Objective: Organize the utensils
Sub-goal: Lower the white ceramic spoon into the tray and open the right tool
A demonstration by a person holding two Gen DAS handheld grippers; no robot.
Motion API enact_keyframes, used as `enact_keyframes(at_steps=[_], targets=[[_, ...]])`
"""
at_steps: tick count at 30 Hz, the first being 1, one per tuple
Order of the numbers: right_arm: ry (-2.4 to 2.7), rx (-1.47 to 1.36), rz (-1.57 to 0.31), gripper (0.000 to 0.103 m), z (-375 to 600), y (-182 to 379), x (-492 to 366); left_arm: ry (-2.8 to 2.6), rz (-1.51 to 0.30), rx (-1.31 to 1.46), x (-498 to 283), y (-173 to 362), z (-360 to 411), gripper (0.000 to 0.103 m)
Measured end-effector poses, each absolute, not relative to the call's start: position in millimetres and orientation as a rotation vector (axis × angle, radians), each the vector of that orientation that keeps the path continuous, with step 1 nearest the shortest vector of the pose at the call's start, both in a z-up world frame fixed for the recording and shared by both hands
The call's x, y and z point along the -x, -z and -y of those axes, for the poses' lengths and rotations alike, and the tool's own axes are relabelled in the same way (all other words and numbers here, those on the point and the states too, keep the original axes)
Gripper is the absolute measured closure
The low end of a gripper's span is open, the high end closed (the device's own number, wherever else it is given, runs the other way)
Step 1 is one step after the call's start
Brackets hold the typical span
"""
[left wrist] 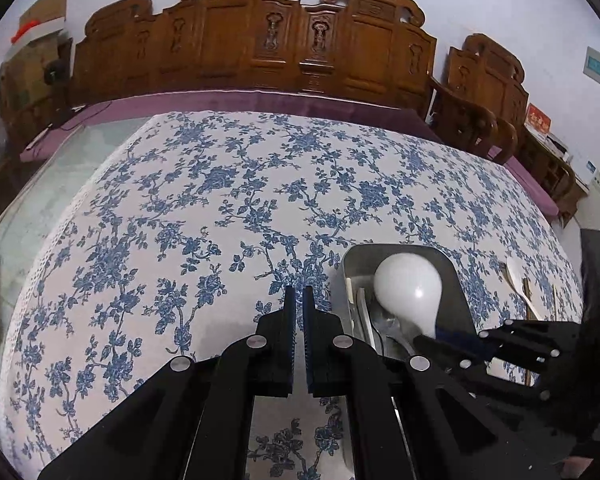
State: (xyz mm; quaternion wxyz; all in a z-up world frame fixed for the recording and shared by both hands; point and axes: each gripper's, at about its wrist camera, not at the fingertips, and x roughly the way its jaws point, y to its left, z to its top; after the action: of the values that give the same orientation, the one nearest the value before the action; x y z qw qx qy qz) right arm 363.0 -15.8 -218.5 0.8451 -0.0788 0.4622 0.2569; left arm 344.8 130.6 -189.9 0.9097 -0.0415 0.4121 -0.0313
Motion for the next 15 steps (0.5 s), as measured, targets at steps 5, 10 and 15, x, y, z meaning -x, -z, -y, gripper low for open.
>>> enact_keyframes(at_steps=[5,10,15], targets=[[-0.545,0.162,-0.993,0.093,17.2,225.1,-361.9,0.066,-0.852,0.081,-345.5,190.4,-129.1,0.101],[-0.548,0.147,-0.994,0.093,19.7,224.7,-361.3,0.066,-0.852,0.079,-345.3,190.6,-127.5,0.101],[-0.551,0.143,-0.996,0.093,21.3,223.0,-360.7,0.067,-0.852,0.077,-345.1,190.8,-126.4,0.101]])
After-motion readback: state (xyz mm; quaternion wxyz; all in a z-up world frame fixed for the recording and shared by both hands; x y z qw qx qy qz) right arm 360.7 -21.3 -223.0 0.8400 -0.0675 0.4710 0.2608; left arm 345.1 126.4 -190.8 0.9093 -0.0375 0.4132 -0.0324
